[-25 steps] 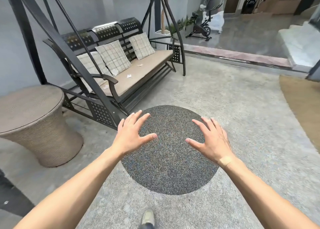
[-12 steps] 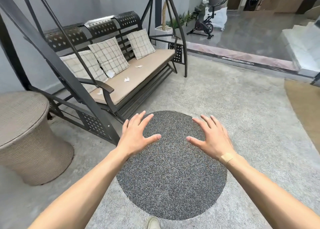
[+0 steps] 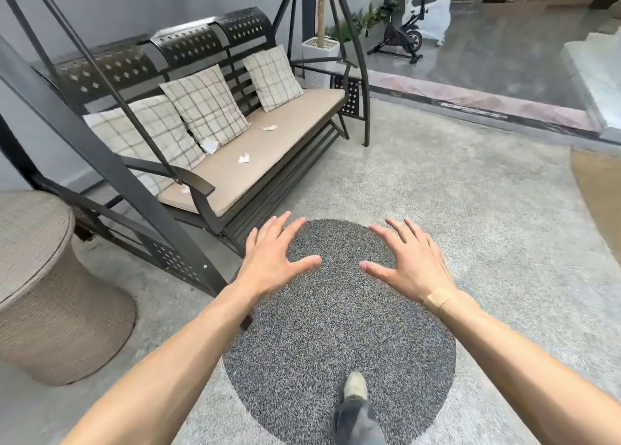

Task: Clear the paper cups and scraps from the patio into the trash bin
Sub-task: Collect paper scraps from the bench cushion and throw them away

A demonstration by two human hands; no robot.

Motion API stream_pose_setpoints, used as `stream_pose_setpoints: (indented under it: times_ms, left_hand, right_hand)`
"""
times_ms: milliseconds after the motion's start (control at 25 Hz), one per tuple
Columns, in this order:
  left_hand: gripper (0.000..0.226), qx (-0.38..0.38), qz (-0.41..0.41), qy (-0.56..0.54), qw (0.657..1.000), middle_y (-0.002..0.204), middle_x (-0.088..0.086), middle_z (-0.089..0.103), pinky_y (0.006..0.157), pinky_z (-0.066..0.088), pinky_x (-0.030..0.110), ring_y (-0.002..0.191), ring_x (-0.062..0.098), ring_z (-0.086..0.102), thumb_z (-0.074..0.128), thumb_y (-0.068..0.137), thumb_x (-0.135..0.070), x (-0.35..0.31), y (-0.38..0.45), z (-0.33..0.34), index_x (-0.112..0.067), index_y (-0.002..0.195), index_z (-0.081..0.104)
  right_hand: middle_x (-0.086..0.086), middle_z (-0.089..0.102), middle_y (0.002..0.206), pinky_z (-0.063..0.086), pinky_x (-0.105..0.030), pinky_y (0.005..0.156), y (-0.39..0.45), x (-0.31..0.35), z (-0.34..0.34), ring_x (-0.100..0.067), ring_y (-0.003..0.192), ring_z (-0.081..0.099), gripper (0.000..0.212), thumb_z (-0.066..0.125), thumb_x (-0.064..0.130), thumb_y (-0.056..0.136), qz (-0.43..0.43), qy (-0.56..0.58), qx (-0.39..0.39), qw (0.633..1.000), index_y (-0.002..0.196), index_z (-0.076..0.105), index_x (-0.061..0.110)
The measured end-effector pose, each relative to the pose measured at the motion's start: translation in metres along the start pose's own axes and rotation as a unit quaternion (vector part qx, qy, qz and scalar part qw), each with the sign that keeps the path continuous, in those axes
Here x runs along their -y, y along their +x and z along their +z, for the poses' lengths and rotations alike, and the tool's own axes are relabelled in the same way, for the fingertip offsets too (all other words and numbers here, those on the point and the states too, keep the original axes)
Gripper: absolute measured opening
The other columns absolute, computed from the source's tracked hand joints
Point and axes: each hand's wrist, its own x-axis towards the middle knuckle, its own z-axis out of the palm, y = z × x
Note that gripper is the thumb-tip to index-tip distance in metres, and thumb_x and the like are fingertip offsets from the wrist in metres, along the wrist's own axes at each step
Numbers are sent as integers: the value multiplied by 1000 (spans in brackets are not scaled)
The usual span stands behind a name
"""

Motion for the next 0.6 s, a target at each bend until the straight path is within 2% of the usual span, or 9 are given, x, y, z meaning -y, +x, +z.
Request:
stream_pose_setpoints:
  times_ms: [240, 440, 600]
  left_hand:
    - [92, 10, -18, 12, 1000, 162, -12, 8, 119, -3, 48, 149, 11, 2, 36, 68, -90, 7, 98, 9, -49, 148, 14]
    - [90, -13, -33, 22, 999, 162, -12, 10, 119, -2, 49, 149, 13, 4, 42, 72, -87, 2, 200, 6, -48, 149, 16]
    - [93, -34, -36, 34, 998, 162, -12, 10, 120, 2, 51, 149, 14, 6, 35, 68, -93, 4, 270, 5, -51, 148, 12]
  right_hand:
    - [3, 19, 158, 13, -54, 116, 103, -40, 9, -23, 146, 7, 82, 36, 83, 73, -22, 6, -5, 1000, 144, 22, 46]
    - [2, 20, 157, 14, -53, 116, 210, -81, -5, -24, 146, 8, 81, 36, 82, 74, -47, -4, -13, 999, 145, 21, 45]
    - [2, 18, 158, 15, -53, 116, 281, -106, -10, -23, 146, 7, 81, 37, 81, 75, -69, -17, 0, 997, 145, 19, 46]
